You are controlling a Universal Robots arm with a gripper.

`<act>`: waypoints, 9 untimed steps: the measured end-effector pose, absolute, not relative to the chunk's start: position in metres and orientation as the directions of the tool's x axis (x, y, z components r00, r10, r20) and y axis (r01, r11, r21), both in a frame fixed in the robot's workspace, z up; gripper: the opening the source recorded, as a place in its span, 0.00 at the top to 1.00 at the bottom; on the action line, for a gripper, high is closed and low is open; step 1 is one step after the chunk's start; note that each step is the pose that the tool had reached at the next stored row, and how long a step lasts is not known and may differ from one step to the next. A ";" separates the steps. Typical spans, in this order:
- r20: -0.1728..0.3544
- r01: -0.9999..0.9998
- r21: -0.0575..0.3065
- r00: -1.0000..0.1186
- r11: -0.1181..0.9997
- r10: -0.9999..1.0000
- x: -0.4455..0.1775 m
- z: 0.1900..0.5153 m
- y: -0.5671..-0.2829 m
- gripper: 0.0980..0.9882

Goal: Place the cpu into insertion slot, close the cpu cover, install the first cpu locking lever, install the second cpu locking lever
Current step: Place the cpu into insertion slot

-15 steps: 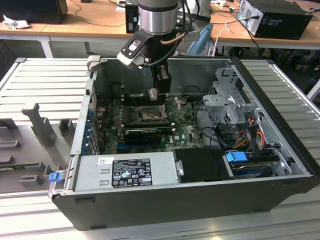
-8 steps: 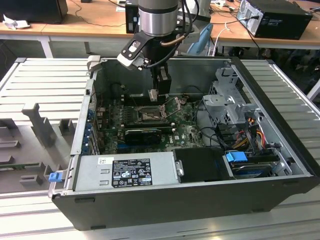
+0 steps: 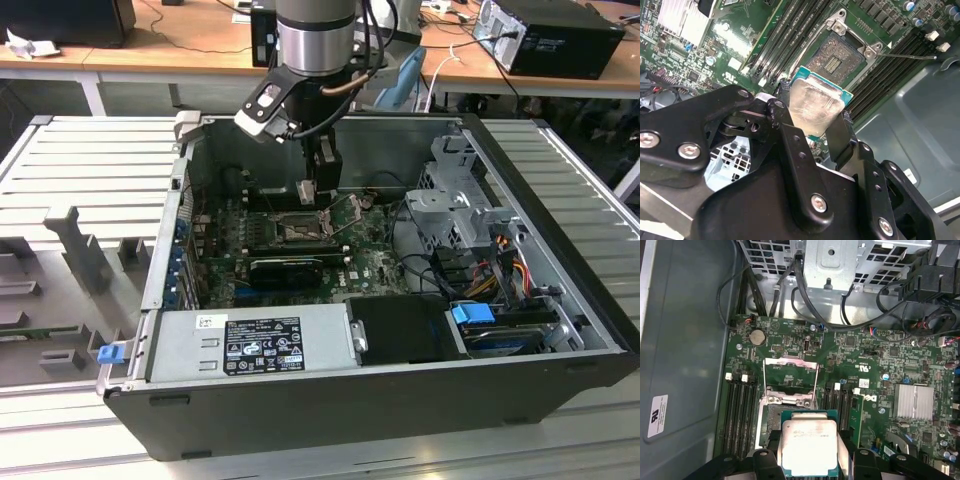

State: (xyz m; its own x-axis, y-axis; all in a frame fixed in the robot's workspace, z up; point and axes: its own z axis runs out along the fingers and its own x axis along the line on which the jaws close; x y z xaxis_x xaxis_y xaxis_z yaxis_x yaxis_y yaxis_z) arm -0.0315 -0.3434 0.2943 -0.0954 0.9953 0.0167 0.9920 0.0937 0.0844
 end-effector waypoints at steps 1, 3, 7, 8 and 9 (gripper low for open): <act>0.017 0.992 0.084 -0.095 0.093 0.995 -0.031 0.294 -0.343 0.52; 0.017 0.992 0.084 -0.095 0.093 0.995 -0.031 0.294 -0.343 0.52; 0.017 0.992 0.084 -0.093 0.091 0.996 -0.031 0.292 -0.343 0.52; 0.017 0.992 0.084 -0.092 0.090 0.996 -0.031 0.292 -0.343 0.52; 0.017 0.992 0.084 -0.091 0.089 0.996 -0.031 0.291 -0.343 0.52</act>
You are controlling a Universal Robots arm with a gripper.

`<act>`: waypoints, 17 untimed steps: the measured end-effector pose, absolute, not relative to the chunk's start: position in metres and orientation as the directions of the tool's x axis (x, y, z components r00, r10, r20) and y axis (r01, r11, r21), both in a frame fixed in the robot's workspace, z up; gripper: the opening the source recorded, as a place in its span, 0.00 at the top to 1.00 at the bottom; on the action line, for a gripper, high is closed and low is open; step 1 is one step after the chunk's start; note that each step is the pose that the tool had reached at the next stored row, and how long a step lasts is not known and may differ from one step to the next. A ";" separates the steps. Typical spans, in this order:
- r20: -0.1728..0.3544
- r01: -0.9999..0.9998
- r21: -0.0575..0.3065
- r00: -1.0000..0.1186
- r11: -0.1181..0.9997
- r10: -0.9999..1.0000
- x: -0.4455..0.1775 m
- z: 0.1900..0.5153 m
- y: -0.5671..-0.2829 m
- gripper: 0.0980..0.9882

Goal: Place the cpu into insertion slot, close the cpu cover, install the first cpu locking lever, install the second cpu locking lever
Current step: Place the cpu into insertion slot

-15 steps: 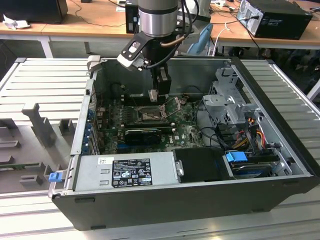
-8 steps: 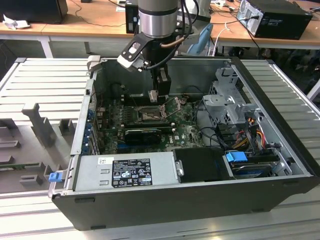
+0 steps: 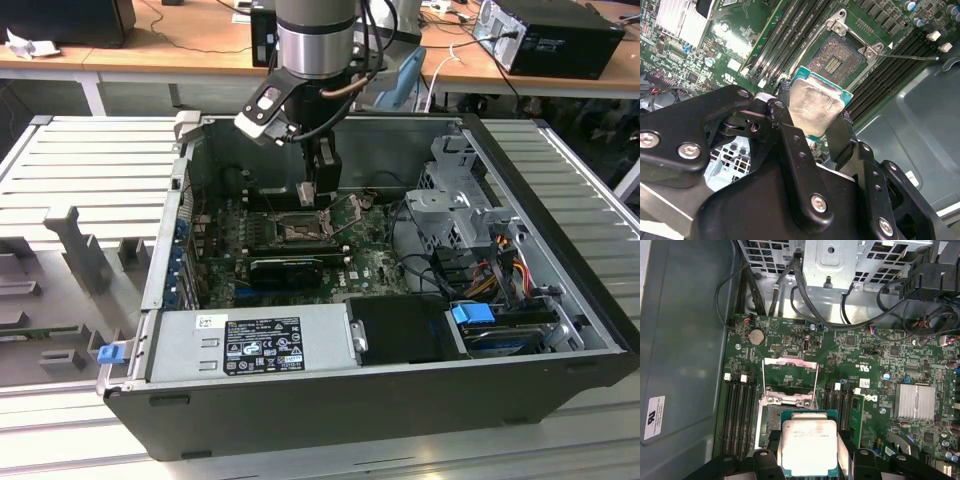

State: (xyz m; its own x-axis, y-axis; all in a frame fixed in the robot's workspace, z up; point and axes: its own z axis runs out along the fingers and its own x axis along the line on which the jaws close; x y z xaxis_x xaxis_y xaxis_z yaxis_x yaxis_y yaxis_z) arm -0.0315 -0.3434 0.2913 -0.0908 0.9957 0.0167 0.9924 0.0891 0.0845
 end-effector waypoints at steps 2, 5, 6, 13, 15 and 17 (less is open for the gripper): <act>0.017 0.993 0.084 -0.089 0.088 0.996 -0.031 0.291 -0.343 0.52; 0.017 0.993 0.084 -0.081 0.079 0.997 -0.031 0.289 -0.343 0.52; 0.017 0.994 0.084 -0.075 0.074 0.997 -0.031 0.289 -0.343 0.52; 0.017 0.996 0.085 -0.044 0.042 0.999 -0.031 0.284 -0.343 0.52; 0.017 0.996 0.085 -0.030 0.028 0.999 -0.031 0.283 -0.343 0.52; 0.017 0.996 0.085 -0.024 0.023 1.000 -0.031 0.282 -0.343 0.52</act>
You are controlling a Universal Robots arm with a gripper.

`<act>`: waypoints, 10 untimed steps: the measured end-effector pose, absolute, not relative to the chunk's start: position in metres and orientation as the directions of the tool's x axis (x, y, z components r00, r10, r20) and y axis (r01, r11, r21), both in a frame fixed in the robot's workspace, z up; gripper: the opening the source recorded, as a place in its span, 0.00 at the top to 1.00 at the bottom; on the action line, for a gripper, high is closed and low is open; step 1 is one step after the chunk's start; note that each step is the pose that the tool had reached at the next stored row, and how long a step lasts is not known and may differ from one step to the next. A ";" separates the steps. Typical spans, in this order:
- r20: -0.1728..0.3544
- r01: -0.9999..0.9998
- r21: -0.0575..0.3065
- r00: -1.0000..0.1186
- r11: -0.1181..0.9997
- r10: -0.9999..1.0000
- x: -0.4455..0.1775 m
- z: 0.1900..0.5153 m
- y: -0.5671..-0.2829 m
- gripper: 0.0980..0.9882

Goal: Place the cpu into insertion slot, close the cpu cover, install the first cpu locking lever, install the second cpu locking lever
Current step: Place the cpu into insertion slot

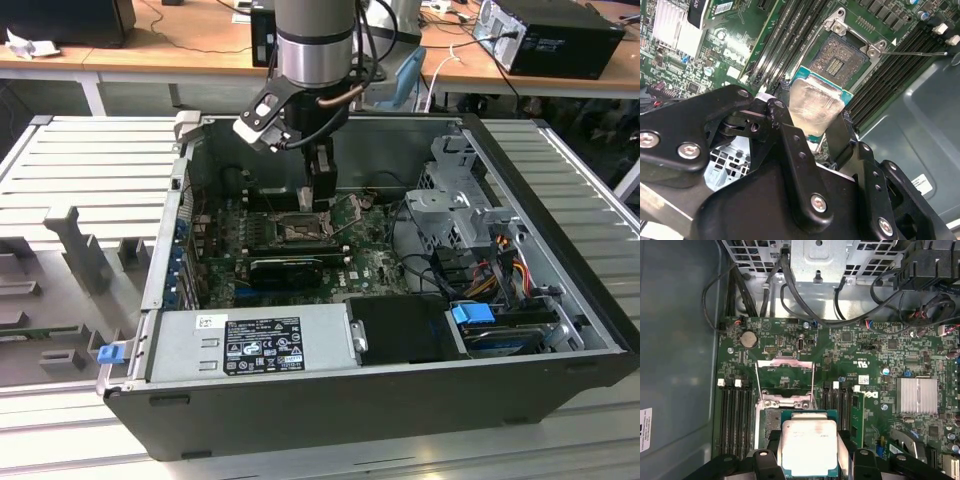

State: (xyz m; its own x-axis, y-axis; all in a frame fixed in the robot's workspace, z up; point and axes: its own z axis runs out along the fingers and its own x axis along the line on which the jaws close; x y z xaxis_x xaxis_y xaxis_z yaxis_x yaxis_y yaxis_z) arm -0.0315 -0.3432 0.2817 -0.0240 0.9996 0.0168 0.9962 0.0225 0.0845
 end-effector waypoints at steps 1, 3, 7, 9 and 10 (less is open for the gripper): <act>0.017 0.996 0.085 -0.024 0.022 1.000 -0.031 0.281 -0.343 0.52; 0.017 0.996 0.084 -0.023 0.022 1.000 -0.031 0.280 -0.343 0.52; 0.017 0.996 0.085 -0.022 0.020 1.000 -0.031 0.278 -0.343 0.52; 0.017 0.996 0.084 -0.020 0.019 1.000 -0.031 0.277 -0.343 0.52; 0.017 0.996 0.084 -0.018 0.017 1.000 -0.031 0.276 -0.343 0.52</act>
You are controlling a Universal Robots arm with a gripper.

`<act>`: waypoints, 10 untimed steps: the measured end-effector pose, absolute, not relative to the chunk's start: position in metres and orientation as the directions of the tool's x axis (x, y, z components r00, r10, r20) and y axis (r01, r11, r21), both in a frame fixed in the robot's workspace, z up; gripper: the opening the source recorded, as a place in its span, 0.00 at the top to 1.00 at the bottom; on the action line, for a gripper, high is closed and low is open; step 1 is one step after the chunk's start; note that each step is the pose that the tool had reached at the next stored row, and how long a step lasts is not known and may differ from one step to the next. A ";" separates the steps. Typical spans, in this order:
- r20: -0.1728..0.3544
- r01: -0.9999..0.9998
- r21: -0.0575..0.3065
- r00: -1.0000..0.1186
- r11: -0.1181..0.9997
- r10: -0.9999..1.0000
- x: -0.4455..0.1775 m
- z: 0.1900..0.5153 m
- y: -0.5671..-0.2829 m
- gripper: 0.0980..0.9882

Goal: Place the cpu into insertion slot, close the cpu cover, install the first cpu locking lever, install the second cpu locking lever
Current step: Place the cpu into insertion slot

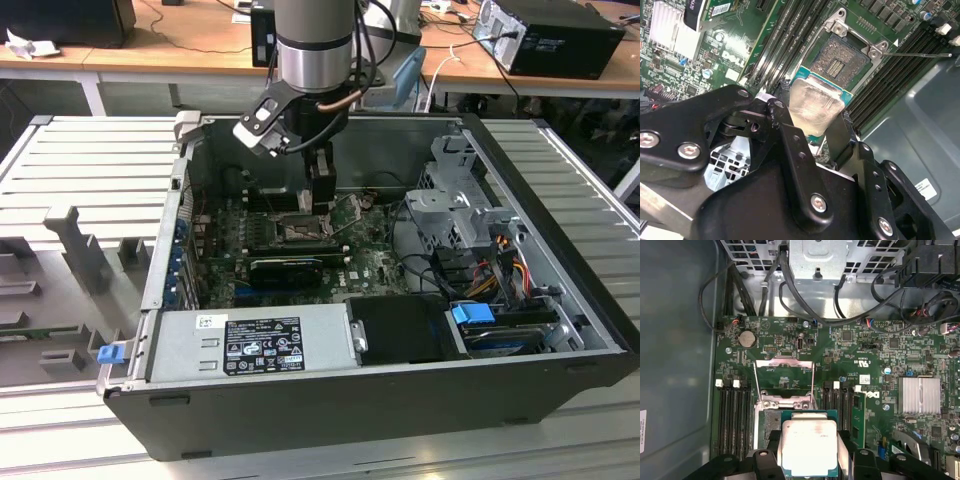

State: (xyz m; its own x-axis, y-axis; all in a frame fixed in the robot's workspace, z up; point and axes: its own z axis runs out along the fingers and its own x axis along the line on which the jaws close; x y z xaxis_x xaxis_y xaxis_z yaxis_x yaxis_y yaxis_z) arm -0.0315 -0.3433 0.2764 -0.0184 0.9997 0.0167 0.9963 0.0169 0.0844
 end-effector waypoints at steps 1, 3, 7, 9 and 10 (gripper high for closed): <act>0.017 0.996 0.084 -0.017 0.015 1.000 -0.031 0.275 -0.343 0.52; 0.017 0.996 0.084 -0.015 0.013 1.000 -0.031 0.274 -0.343 0.52; 0.017 0.996 0.084 -0.011 0.010 1.000 -0.031 0.272 -0.343 0.52; 0.017 0.996 0.084 -0.010 0.008 1.000 -0.031 0.271 -0.343 0.52; 0.017 0.996 0.084 -0.009 0.008 1.000 -0.031 0.271 -0.343 0.52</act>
